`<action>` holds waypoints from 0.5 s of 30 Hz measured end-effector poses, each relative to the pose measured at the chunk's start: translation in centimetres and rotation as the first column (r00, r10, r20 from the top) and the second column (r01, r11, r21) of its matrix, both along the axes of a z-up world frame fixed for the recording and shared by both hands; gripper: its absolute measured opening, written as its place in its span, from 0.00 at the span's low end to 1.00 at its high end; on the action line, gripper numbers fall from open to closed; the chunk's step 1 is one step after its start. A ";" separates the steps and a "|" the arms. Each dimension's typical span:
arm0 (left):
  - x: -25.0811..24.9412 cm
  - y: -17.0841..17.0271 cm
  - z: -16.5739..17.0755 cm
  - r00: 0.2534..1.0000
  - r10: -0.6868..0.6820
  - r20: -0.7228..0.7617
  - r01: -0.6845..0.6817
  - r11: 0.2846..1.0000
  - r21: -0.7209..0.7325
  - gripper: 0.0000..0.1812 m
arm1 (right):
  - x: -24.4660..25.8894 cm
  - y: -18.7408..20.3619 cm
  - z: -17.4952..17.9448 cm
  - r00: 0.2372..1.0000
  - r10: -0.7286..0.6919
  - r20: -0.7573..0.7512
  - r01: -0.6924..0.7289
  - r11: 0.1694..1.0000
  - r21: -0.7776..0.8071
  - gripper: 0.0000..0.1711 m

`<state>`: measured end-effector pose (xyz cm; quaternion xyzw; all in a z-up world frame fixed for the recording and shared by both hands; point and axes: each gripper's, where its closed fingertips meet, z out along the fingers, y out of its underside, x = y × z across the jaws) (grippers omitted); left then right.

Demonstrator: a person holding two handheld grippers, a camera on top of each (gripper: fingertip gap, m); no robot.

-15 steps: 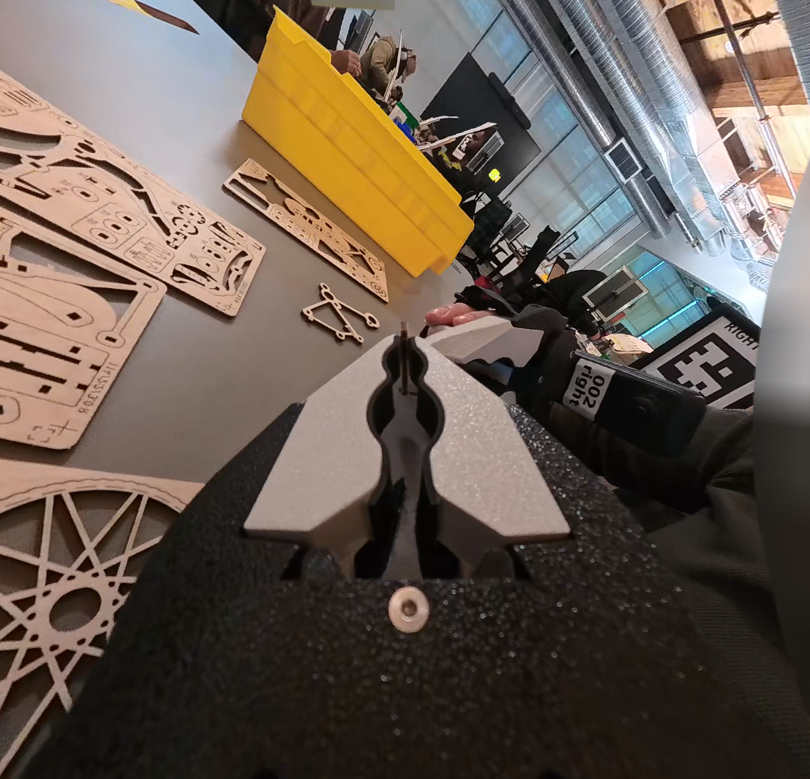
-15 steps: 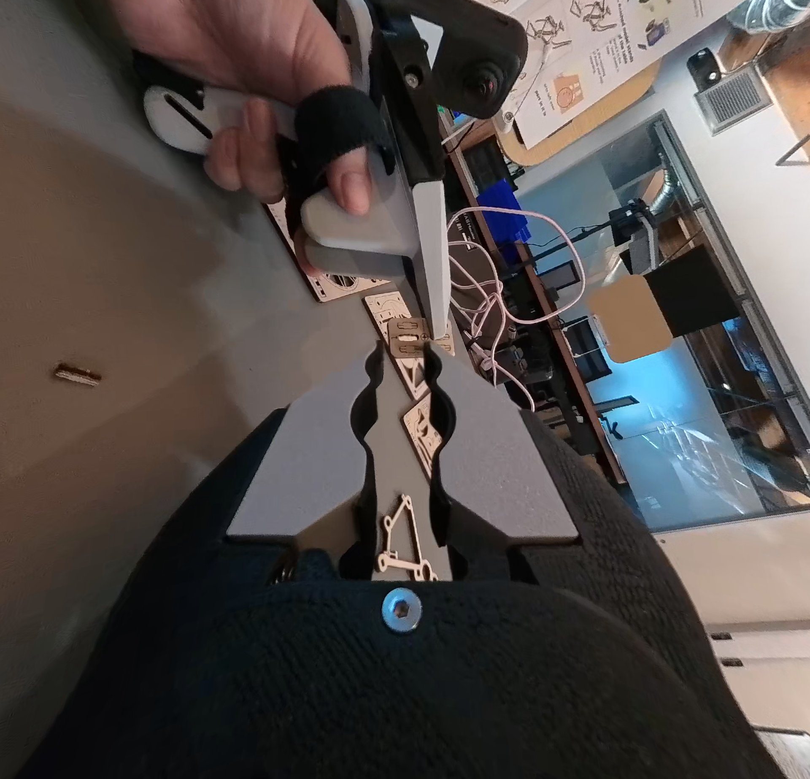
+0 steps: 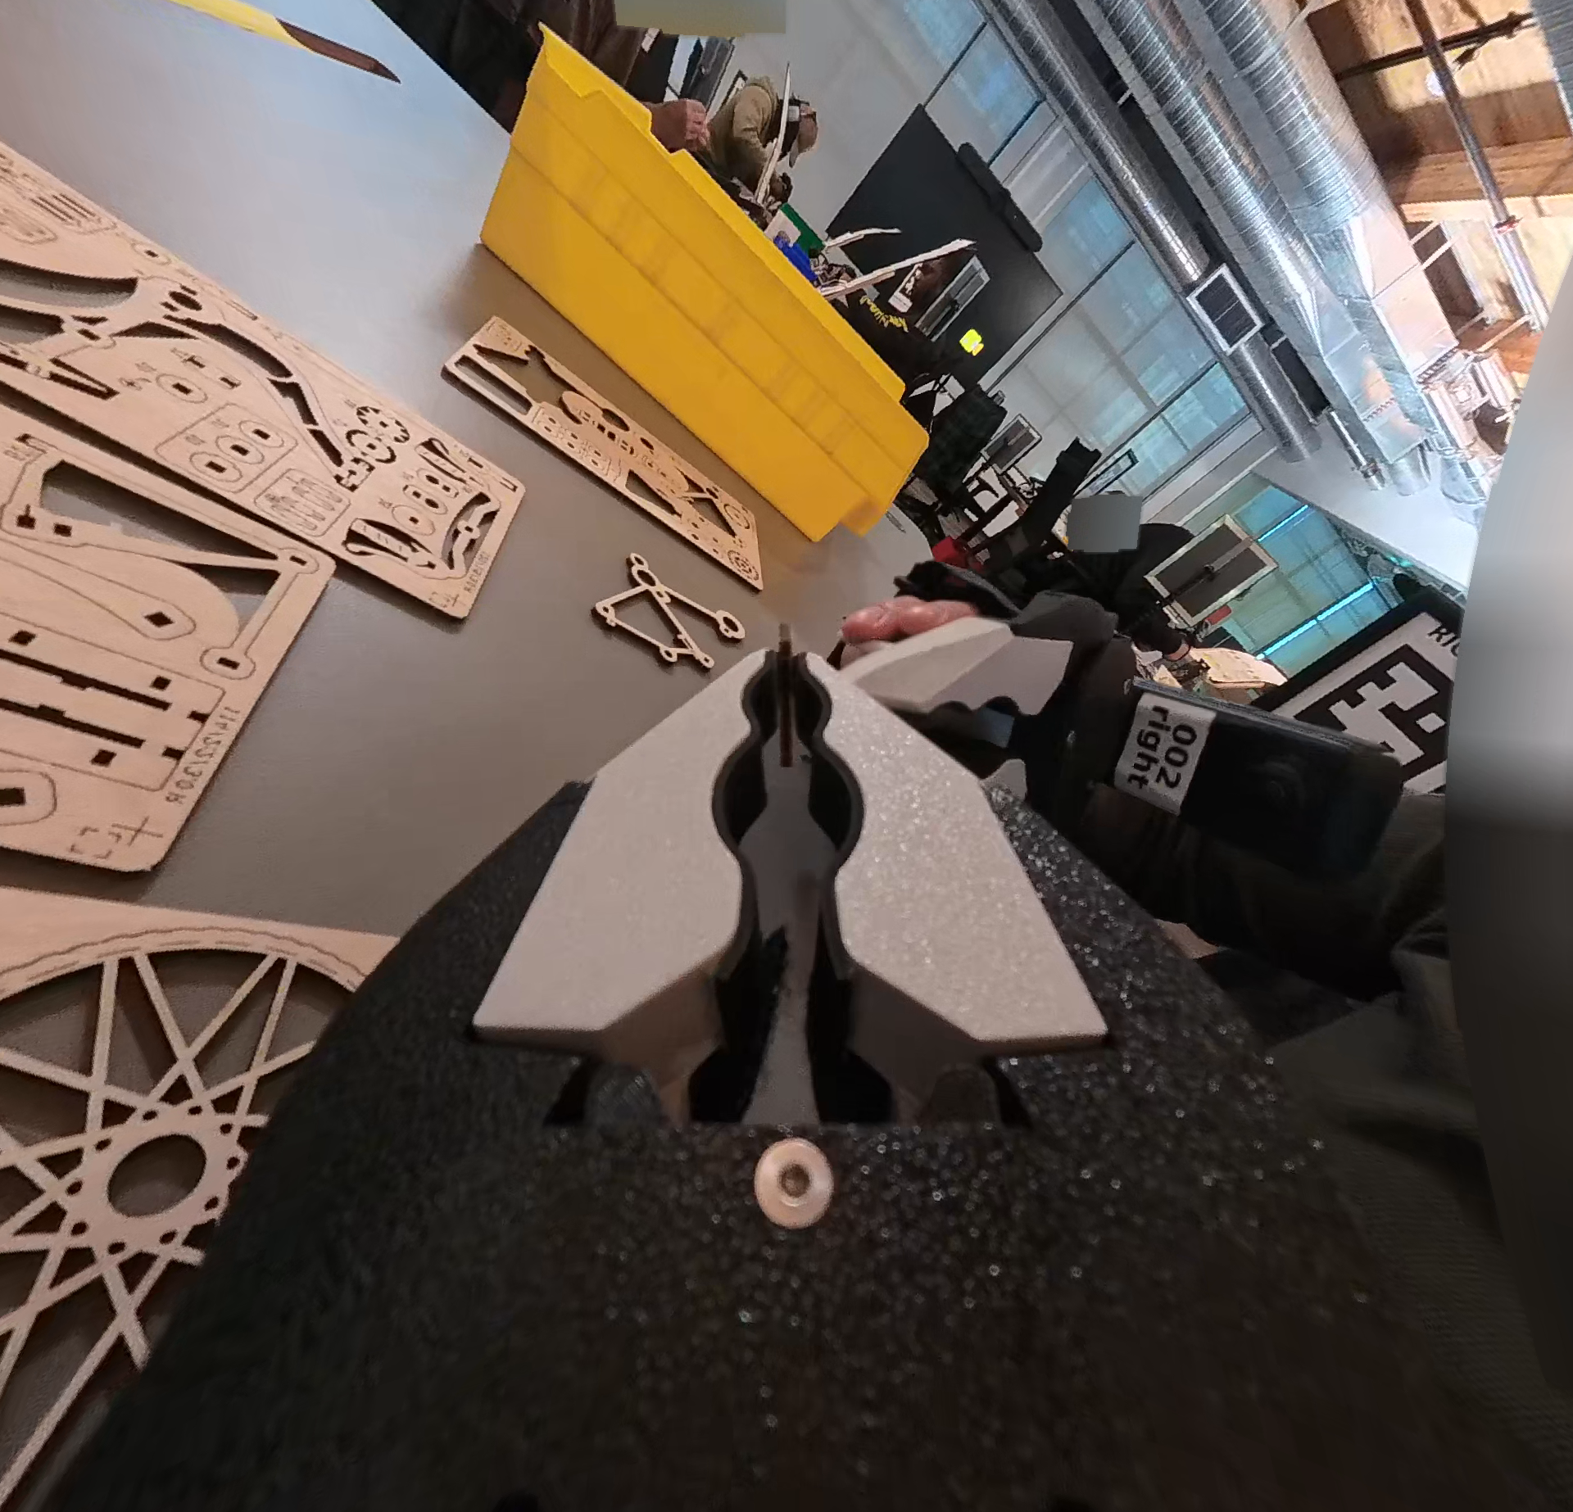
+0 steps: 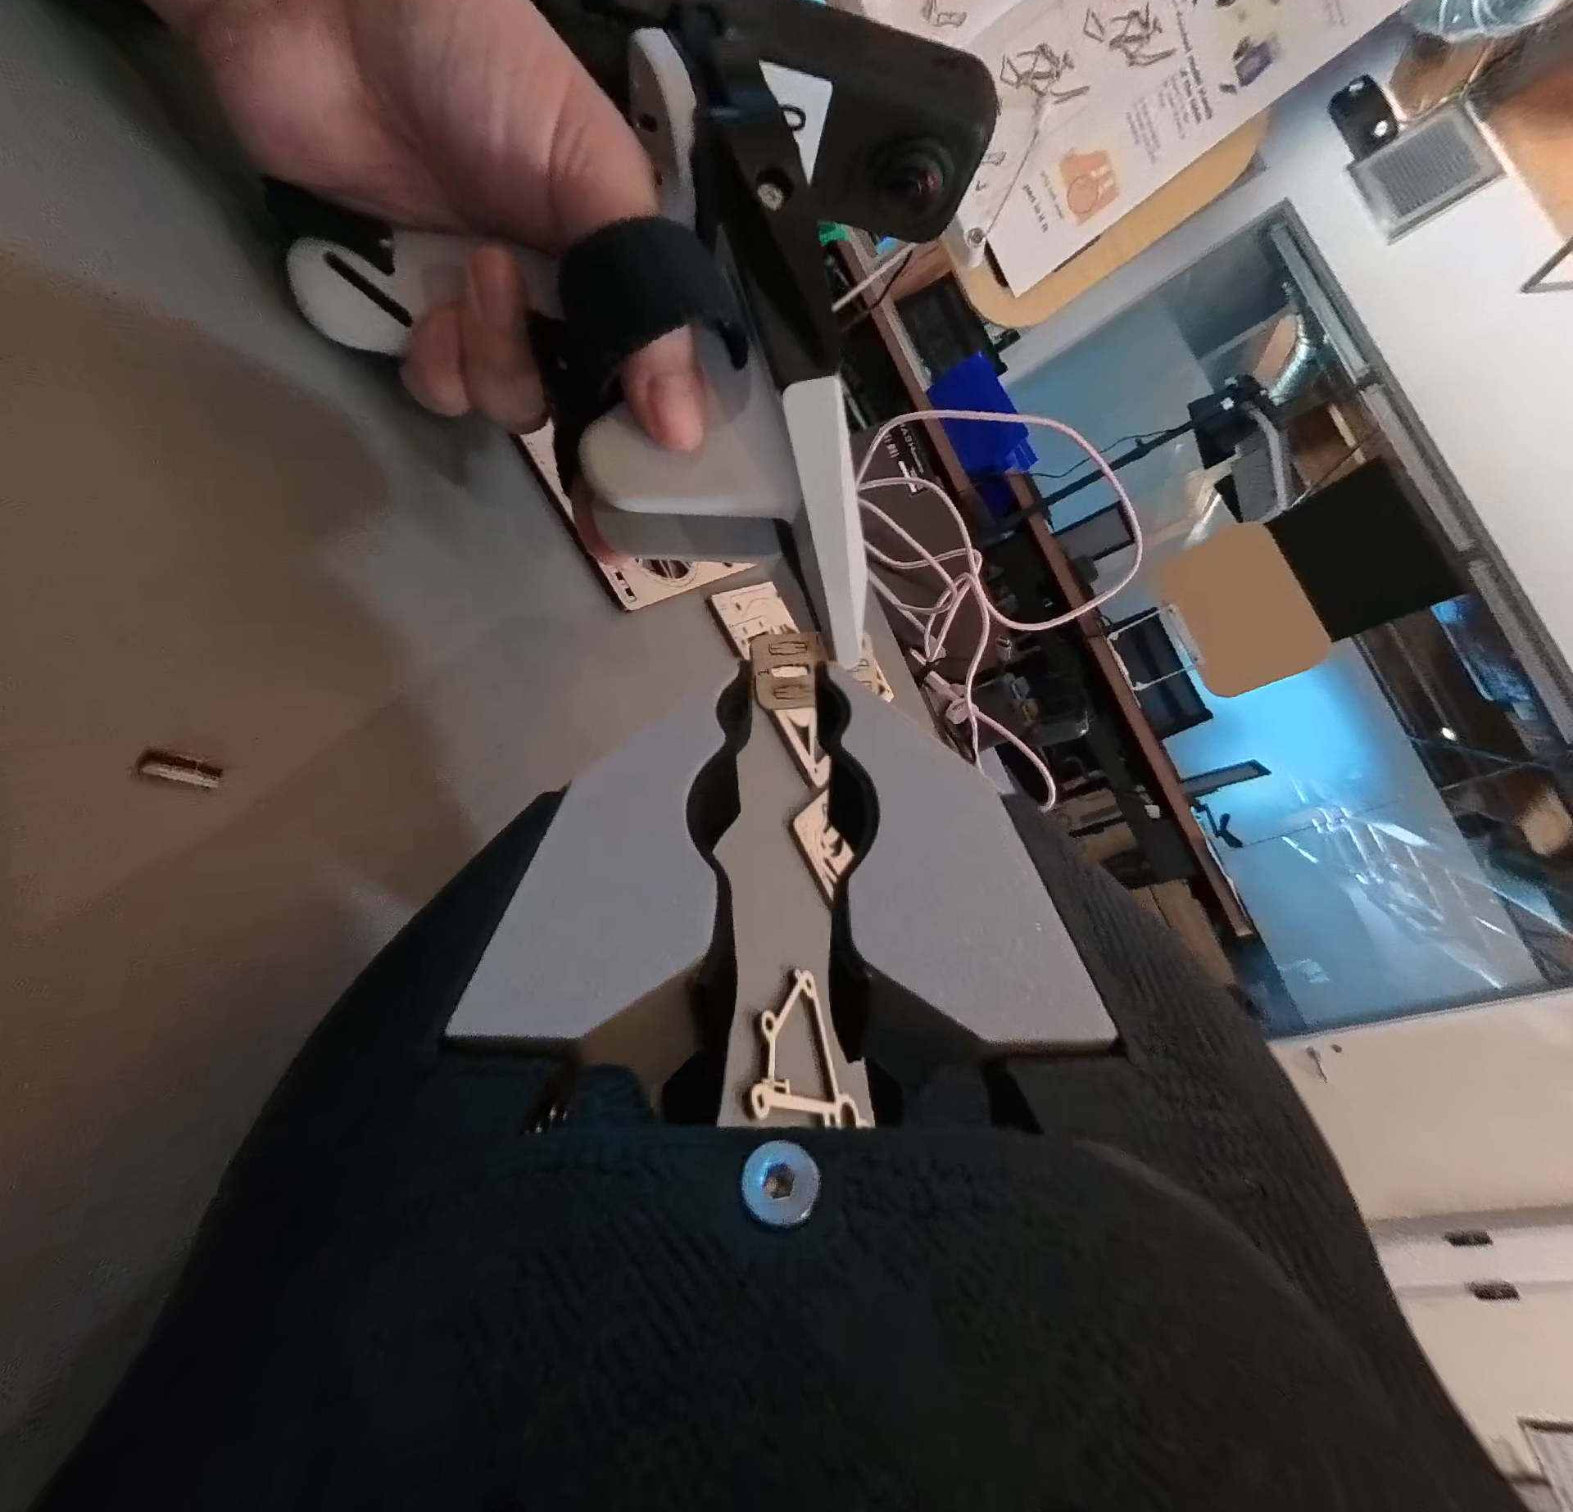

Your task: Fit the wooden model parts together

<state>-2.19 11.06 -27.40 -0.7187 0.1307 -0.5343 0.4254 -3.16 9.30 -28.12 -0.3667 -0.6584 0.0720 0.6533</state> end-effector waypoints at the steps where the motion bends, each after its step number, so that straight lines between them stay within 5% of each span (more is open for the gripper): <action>1: 0.0 0.0 0.0 1.000 -0.002 -0.001 0.002 1.000 -0.001 0.00 | 0.0 0.1 -0.1 1.000 -0.001 0.004 0.001 1.000 -0.010 0.08; 15: 0.3 -0.2 -0.3 1.000 -0.021 -0.017 0.020 1.000 -0.012 0.00 | 0.1 0.2 -0.6 1.000 -0.007 0.028 0.009 0.999 -0.051 0.08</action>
